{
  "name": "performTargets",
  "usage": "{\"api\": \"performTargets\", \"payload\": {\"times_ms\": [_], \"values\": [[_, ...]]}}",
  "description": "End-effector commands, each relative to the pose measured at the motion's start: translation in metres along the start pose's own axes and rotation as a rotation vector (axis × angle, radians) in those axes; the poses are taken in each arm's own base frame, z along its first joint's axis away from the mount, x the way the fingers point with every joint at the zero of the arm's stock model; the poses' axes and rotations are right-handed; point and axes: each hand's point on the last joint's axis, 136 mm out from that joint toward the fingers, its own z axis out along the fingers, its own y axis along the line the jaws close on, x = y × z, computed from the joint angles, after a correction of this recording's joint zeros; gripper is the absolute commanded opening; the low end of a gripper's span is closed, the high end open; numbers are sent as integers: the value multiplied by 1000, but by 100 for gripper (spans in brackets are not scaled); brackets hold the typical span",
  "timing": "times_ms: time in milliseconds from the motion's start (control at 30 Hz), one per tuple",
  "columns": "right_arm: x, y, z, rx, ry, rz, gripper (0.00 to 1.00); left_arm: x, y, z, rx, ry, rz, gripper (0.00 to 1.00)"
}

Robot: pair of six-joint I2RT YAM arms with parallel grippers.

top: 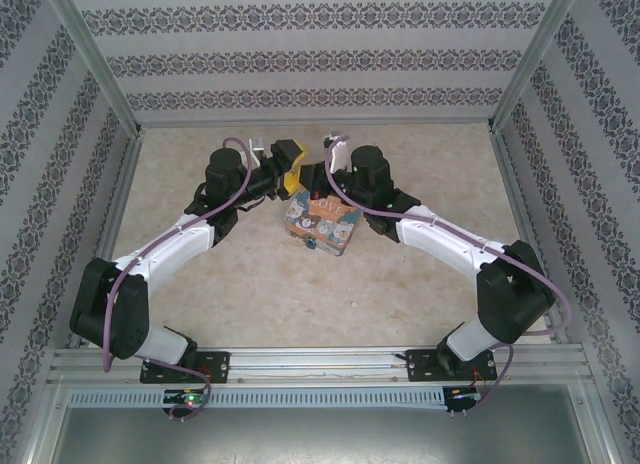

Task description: Unlock the padlock with the key

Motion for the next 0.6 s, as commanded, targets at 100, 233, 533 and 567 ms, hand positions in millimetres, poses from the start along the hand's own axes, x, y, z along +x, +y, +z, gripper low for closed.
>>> {"api": "performTargets", "payload": {"times_ms": [100,233,533,567], "values": [[2,6,-10,6,-15,-21,0,1,-23,-4,40,-17,64,78],[3,3,-12,16,-15,-25,0,-1,-22,-3,39,-25,62,73],[6,-1,-13,27,-7,-23,0,-4,-19,0,32,-37,62,52],[7,-1,-13,27,-7,-21,0,-4,-18,0,29,-38,60,50]]}}
